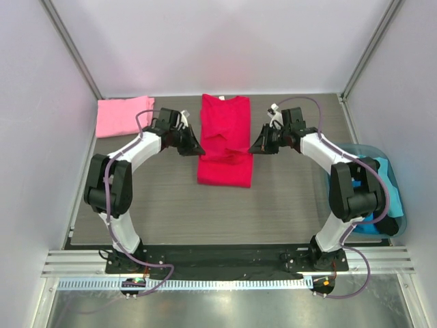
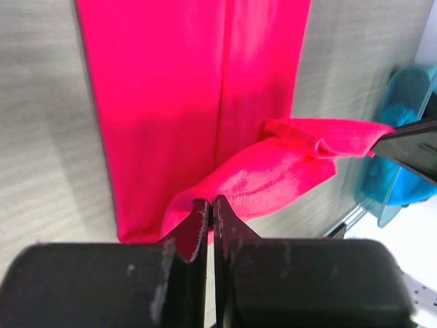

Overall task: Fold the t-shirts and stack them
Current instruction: Fold the tshirt

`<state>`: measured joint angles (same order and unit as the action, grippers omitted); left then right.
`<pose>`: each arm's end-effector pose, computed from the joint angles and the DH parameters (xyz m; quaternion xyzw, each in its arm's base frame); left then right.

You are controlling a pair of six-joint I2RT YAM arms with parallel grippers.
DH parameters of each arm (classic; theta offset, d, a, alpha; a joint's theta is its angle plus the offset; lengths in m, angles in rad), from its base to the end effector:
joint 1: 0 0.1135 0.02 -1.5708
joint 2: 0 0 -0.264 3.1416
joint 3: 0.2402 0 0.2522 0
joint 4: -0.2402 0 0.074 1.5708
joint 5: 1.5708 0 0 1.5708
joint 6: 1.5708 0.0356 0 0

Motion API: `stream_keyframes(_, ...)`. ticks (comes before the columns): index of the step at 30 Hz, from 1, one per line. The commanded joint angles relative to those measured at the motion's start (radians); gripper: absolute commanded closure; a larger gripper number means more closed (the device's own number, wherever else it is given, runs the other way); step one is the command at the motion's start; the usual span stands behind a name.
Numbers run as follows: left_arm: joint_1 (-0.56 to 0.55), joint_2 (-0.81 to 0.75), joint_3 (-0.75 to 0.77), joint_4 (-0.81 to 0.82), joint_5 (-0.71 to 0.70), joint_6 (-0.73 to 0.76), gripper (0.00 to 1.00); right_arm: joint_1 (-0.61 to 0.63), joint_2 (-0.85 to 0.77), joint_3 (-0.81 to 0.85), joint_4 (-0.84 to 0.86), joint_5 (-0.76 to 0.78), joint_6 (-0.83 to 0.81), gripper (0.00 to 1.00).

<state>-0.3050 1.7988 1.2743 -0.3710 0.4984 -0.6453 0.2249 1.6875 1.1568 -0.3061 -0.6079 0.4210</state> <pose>0.3646 -0.1326 0.2178 -0.0743 0.9150 -0.3538 0.1790 0.3479 0.1004 0.2268 -0.0197 0.8969 0.3736 0.2360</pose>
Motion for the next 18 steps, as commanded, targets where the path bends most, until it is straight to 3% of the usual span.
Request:
stream_keyframes(1, 0.021, 0.03, 0.069, 0.04, 0.012, 0.021, 1.0, -0.018, 0.049, 0.115, 0.051, -0.001, -0.033, 0.99)
stream_keyframes(16, 0.056, 0.221, 0.257, 0.021, 0.022, 0.045, 1.0, -0.027, 0.287, 0.329, 0.028, 0.008, -0.065, 0.99)
stream_keyframes(18, 0.06, 0.229, 0.26, 0.023, 0.012, 0.042, 0.94, -0.027, 0.299, 0.34, 0.028, 0.011, -0.068, 0.98)
